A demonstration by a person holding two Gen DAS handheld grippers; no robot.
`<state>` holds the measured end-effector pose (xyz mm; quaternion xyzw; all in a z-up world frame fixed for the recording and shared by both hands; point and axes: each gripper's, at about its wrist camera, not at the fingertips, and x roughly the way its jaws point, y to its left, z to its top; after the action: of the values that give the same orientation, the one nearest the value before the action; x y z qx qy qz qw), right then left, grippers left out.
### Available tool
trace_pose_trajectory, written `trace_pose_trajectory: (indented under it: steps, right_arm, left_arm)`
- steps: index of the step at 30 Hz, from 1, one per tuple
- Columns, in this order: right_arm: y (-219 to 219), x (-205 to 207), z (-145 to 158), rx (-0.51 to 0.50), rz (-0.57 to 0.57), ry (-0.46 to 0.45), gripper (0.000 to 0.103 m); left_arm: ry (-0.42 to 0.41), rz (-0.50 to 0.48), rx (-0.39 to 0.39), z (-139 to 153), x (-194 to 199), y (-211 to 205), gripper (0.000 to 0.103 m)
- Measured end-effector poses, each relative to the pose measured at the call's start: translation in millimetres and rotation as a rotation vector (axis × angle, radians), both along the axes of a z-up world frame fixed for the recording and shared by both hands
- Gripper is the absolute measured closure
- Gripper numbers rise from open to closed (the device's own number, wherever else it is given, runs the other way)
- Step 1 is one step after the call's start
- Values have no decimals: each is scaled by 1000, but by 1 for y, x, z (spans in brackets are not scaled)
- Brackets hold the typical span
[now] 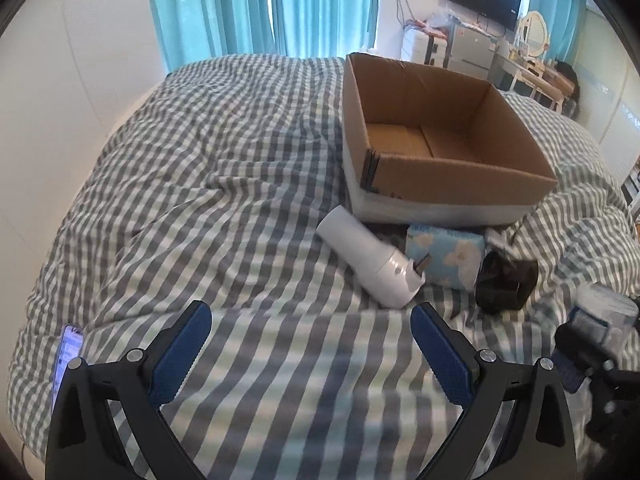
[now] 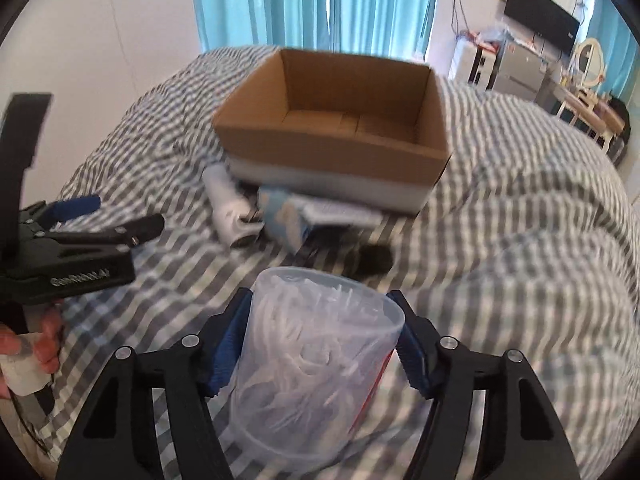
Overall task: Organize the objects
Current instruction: 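Grasp the clear tub of cotton swabs with the right tool, then grasp the white cylindrical bottle with the left tool while the right tool holds the tub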
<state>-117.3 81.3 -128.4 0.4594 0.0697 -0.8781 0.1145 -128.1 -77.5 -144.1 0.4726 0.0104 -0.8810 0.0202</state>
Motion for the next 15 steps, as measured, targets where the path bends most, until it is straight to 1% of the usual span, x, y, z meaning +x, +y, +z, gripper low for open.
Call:
trace_pose_trajectory:
  steps: [4, 7, 10, 14, 15]
  right_arm:
    - [9, -26, 7, 11, 1, 21, 38]
    - [17, -39, 8, 2, 5, 31, 38]
    - [27, -52, 8, -6, 6, 45, 38]
    - [34, -60, -4, -21, 7, 43, 38]
    - [36, -62, -9, -29, 10, 35, 38]
  left_arm:
    - [-7, 0, -2, -3, -26, 9, 1]
    - [-29, 1, -5, -13, -47, 16, 1]
    - [-53, 8, -1, -25, -59, 21, 1]
    - [-93, 12, -16, -44, -72, 27, 1]
    - [-111, 12, -17, -49, -76, 28, 4]
